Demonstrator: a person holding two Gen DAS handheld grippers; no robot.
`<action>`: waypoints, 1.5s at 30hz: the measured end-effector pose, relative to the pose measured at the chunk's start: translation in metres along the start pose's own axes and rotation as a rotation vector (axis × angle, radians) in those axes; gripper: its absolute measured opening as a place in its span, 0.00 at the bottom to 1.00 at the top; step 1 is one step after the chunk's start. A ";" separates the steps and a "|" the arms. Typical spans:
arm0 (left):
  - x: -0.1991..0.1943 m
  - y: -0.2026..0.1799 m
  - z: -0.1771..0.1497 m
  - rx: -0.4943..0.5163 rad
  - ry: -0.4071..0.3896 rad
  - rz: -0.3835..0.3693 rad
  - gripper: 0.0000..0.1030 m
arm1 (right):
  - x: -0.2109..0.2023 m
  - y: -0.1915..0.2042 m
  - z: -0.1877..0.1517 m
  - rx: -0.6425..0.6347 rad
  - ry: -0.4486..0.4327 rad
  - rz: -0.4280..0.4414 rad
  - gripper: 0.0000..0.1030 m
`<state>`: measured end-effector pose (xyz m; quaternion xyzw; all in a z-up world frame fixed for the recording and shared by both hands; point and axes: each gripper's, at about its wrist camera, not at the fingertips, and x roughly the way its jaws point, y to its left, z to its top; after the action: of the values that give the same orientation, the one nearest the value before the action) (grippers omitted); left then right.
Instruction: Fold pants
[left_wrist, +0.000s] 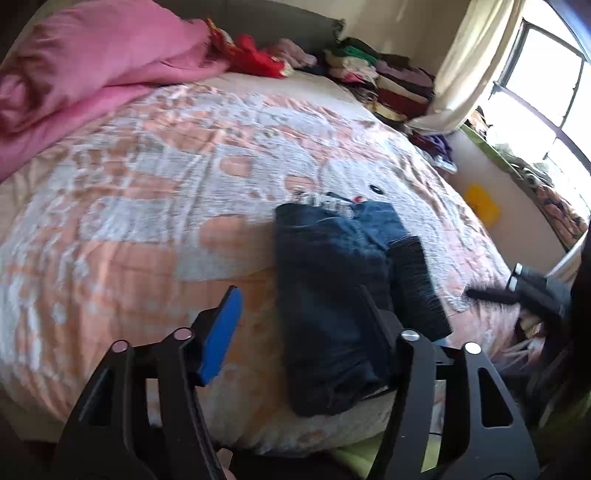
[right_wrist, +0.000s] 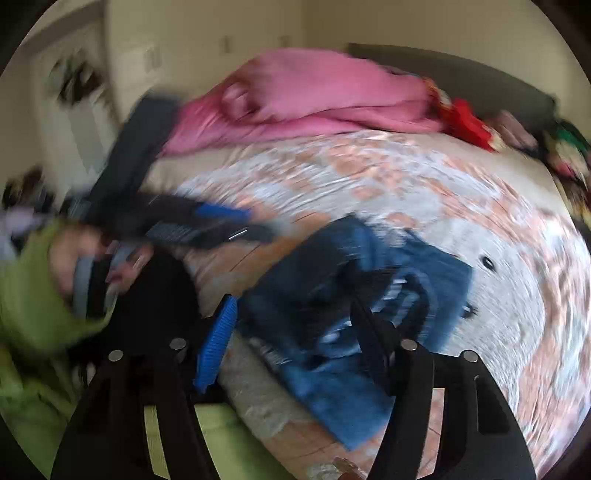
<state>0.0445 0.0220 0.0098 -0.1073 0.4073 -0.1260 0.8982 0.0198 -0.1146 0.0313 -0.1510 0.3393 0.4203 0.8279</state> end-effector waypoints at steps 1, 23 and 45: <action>0.005 -0.002 0.003 0.008 0.013 -0.005 0.50 | 0.004 0.008 -0.001 -0.040 0.013 0.008 0.52; 0.091 -0.008 0.023 0.012 0.145 -0.073 0.50 | 0.062 0.028 -0.041 -0.263 0.175 0.082 0.06; 0.043 -0.006 0.016 0.010 0.017 -0.042 0.71 | 0.009 0.019 -0.028 -0.092 0.071 0.093 0.45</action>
<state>0.0829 0.0041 -0.0085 -0.1104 0.4118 -0.1476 0.8924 -0.0034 -0.1126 0.0057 -0.1877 0.3554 0.4679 0.7871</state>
